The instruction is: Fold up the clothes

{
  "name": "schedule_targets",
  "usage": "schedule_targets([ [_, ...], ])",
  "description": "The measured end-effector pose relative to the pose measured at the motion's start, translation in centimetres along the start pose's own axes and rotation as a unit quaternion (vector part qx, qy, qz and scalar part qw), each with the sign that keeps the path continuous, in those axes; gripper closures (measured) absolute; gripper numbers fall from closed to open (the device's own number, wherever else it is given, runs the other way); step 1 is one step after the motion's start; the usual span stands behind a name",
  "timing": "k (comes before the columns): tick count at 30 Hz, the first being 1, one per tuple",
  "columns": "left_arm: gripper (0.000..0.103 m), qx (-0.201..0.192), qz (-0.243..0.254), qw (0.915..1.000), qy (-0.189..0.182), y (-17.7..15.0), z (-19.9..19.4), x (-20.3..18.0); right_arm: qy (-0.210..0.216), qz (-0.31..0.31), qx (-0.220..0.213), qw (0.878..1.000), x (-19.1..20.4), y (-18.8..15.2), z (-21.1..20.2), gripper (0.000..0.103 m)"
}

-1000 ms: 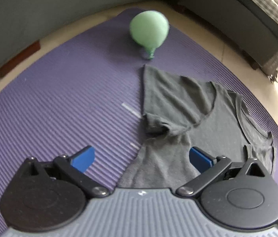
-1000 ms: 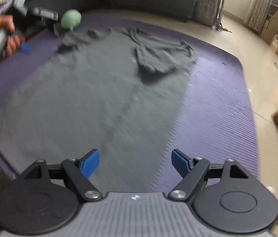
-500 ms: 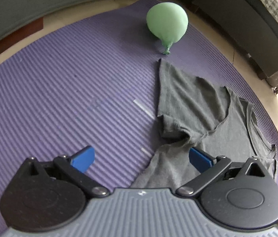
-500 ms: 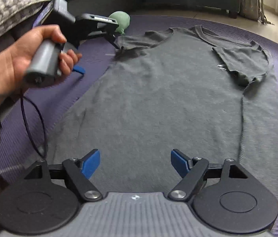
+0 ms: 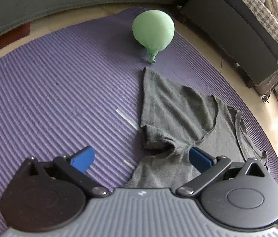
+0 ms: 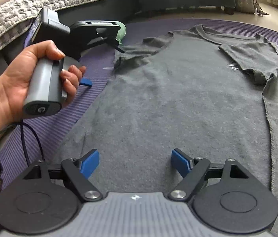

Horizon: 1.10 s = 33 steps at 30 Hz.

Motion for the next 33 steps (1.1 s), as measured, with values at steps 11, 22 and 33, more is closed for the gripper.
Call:
schedule_targets([
  [11,0.001,-0.004,0.007,1.0,-0.003,4.9,1.3,0.5,0.007,0.02,-0.046,0.999,-0.5,0.0,-0.3,0.022],
  [22,0.004,-0.062,0.097,0.9931,0.017,3.2,3.2,-2.1,0.01,0.063,-0.117,0.991,-2.6,-2.7,-0.6,0.021],
  [33,0.011,-0.095,0.152,0.9823,0.055,1.4,4.2,-4.1,0.013,0.064,-0.119,0.991,-3.2,-3.1,-1.1,0.021],
])
Point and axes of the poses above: each gripper's, at about its wrist camera, not at the fingertips, and z roughly the way its jaws point, x to its left, y to its top, the point moved 2 cm from there along z, roughly the way its jaws point, and after that the axes turned 14 degrees about x, right-handed, at the moved point
